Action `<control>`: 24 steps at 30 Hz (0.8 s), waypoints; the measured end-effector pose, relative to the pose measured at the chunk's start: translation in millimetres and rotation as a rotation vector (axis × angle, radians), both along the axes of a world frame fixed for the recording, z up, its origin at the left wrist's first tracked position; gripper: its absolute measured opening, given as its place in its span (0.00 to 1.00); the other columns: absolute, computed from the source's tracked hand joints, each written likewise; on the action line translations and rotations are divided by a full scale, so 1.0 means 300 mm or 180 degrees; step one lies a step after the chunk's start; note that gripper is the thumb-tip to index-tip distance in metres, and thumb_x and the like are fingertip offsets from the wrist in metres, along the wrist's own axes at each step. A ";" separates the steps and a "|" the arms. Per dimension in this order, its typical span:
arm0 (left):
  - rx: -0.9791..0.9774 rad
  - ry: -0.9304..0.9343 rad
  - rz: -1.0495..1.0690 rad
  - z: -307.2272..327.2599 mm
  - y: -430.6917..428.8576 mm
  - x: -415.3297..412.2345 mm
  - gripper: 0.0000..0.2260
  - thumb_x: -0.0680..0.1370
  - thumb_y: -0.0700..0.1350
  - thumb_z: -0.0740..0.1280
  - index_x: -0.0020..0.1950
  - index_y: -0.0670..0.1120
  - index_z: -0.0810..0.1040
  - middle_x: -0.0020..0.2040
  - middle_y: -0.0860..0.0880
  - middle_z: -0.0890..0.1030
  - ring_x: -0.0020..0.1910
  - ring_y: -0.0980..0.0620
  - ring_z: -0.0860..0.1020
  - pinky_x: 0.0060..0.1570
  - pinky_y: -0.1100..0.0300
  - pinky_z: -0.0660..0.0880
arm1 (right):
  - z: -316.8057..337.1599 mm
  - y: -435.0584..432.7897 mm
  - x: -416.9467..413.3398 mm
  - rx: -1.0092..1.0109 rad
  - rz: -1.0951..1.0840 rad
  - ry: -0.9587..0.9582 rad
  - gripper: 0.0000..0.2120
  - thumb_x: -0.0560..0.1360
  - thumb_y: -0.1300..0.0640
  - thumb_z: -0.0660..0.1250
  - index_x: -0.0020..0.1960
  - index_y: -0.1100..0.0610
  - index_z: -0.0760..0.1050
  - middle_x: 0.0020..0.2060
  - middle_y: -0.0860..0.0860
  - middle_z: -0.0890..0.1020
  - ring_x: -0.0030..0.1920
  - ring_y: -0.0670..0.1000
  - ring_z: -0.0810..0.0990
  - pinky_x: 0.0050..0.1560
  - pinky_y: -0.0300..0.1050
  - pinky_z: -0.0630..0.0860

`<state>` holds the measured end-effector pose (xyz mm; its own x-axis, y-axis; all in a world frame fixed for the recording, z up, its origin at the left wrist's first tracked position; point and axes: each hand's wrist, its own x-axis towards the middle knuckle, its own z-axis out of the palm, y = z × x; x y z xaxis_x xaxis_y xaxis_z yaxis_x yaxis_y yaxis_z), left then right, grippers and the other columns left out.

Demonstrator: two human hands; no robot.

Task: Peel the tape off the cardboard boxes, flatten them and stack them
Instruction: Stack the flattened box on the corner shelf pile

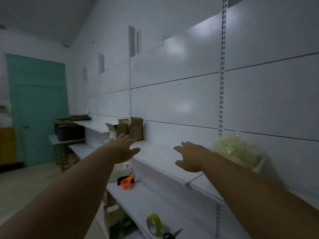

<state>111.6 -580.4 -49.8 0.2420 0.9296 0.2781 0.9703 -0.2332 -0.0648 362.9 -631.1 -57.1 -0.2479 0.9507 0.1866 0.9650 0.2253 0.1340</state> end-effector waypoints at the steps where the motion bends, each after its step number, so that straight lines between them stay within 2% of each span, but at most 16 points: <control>1: -0.0029 0.0047 0.0142 -0.011 0.018 -0.095 0.28 0.79 0.62 0.50 0.76 0.52 0.53 0.78 0.47 0.50 0.77 0.48 0.46 0.73 0.45 0.48 | -0.026 0.043 -0.087 -0.0050 0.0053 -0.0004 0.29 0.79 0.44 0.54 0.76 0.51 0.49 0.76 0.55 0.50 0.75 0.55 0.49 0.73 0.54 0.50; 4: -0.0182 0.0248 0.0418 -0.046 0.071 -0.320 0.28 0.79 0.63 0.49 0.76 0.53 0.51 0.78 0.47 0.49 0.76 0.48 0.46 0.73 0.44 0.46 | -0.106 0.153 -0.308 -0.0274 0.0225 -0.0165 0.31 0.78 0.42 0.54 0.76 0.49 0.48 0.76 0.56 0.47 0.76 0.56 0.44 0.74 0.56 0.45; 6: -0.0230 0.0061 0.0429 -0.067 0.112 -0.421 0.28 0.79 0.62 0.49 0.76 0.52 0.51 0.78 0.47 0.49 0.76 0.48 0.45 0.73 0.45 0.48 | -0.133 0.221 -0.427 -0.0348 0.0341 -0.0185 0.31 0.78 0.42 0.55 0.76 0.49 0.47 0.76 0.56 0.46 0.76 0.56 0.42 0.74 0.56 0.44; 9: -0.0247 -0.0266 0.0400 -0.101 0.188 -0.520 0.28 0.79 0.61 0.51 0.76 0.52 0.52 0.78 0.47 0.49 0.76 0.47 0.46 0.73 0.45 0.48 | -0.158 0.325 -0.576 -0.0302 0.0574 -0.0127 0.31 0.78 0.42 0.55 0.76 0.49 0.47 0.76 0.56 0.47 0.76 0.57 0.44 0.73 0.57 0.46; 12: -0.0278 0.0046 0.0438 -0.158 0.293 -0.603 0.27 0.79 0.62 0.50 0.76 0.53 0.53 0.78 0.47 0.50 0.76 0.47 0.45 0.73 0.43 0.47 | -0.210 0.428 -0.700 -0.0300 0.0889 0.0081 0.31 0.77 0.40 0.56 0.75 0.48 0.50 0.76 0.55 0.51 0.75 0.57 0.48 0.72 0.58 0.48; 14: -0.0353 0.0248 0.0447 -0.197 0.384 -0.647 0.27 0.78 0.63 0.49 0.75 0.54 0.54 0.78 0.48 0.51 0.76 0.47 0.45 0.72 0.42 0.45 | -0.246 0.509 -0.756 -0.0385 0.1065 0.0249 0.30 0.76 0.38 0.56 0.74 0.46 0.52 0.76 0.52 0.54 0.75 0.56 0.50 0.72 0.59 0.49; 16: -0.0359 0.0202 0.0460 -0.229 0.480 -0.674 0.28 0.78 0.64 0.49 0.75 0.54 0.55 0.78 0.48 0.51 0.76 0.47 0.45 0.72 0.42 0.45 | -0.288 0.606 -0.793 -0.0460 0.1152 0.0300 0.30 0.76 0.36 0.54 0.74 0.43 0.51 0.76 0.50 0.53 0.75 0.55 0.49 0.72 0.62 0.46; 20: -0.0280 0.0190 0.0461 -0.283 0.679 -0.732 0.28 0.78 0.64 0.48 0.75 0.54 0.55 0.78 0.48 0.52 0.76 0.48 0.45 0.72 0.43 0.45 | -0.353 0.843 -0.845 -0.0363 0.1159 0.0172 0.29 0.77 0.37 0.51 0.75 0.45 0.51 0.76 0.52 0.51 0.76 0.54 0.46 0.72 0.62 0.43; 24: -0.0370 0.0332 0.0731 -0.280 0.876 -0.841 0.28 0.78 0.63 0.48 0.75 0.53 0.55 0.78 0.47 0.53 0.76 0.47 0.47 0.72 0.43 0.46 | -0.374 1.087 -0.898 -0.0359 0.1212 0.0167 0.29 0.76 0.36 0.51 0.74 0.45 0.51 0.76 0.53 0.52 0.76 0.54 0.47 0.73 0.60 0.45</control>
